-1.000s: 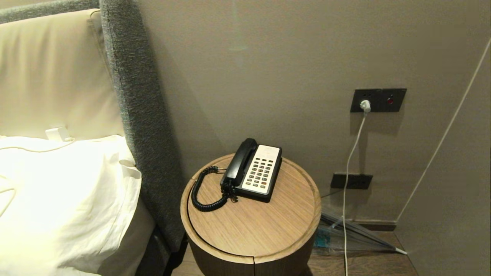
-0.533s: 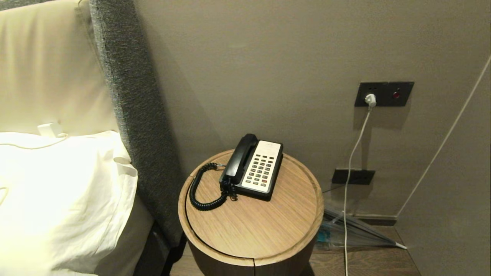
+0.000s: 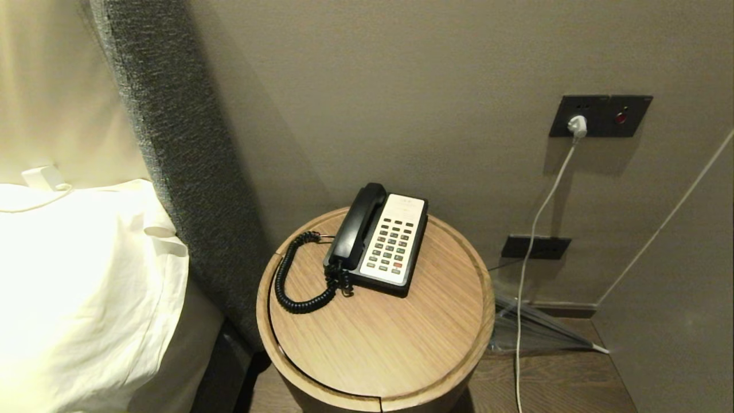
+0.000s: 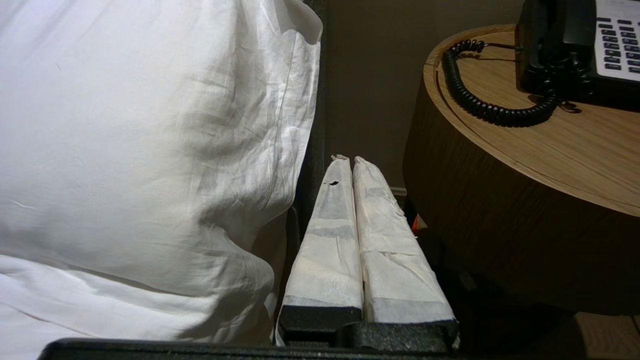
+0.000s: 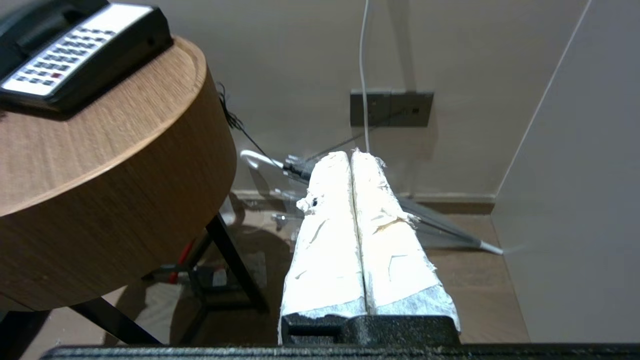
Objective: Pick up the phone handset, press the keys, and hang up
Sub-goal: Pick up the desk phone handset
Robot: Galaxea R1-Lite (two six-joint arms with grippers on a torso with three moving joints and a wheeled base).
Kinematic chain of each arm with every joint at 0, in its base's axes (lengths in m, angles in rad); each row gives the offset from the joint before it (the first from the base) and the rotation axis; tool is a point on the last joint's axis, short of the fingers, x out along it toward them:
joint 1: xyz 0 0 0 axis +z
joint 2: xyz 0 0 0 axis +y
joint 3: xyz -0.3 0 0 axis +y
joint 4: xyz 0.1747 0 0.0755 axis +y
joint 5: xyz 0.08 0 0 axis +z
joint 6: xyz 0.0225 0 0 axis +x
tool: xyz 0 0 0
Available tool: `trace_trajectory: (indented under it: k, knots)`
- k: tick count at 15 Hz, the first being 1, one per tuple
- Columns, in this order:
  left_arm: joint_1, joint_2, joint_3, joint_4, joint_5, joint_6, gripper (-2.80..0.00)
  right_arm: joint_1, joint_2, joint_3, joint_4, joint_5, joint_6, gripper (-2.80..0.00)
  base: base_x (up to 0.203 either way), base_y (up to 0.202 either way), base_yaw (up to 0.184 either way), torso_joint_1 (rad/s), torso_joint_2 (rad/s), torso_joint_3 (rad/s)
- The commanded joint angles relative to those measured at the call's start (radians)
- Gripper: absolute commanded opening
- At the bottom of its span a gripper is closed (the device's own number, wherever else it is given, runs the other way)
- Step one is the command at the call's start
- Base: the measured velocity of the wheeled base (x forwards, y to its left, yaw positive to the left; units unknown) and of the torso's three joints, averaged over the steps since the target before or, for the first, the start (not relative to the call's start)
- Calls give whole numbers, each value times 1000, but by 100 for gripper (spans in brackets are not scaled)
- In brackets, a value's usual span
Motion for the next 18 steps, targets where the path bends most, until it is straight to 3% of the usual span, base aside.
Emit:
trace_trajectory:
  k: [1, 18]
  knots:
    - [0, 1, 18, -1, 0, -1, -280, 0, 1, 20, -1, 1, 1, -280, 0, 0, 0, 4, -2, -199]
    - [0, 1, 20, -1, 0, -1, -280, 0, 1, 20, -1, 1, 0, -280, 0, 0, 0, 2, 4, -199]
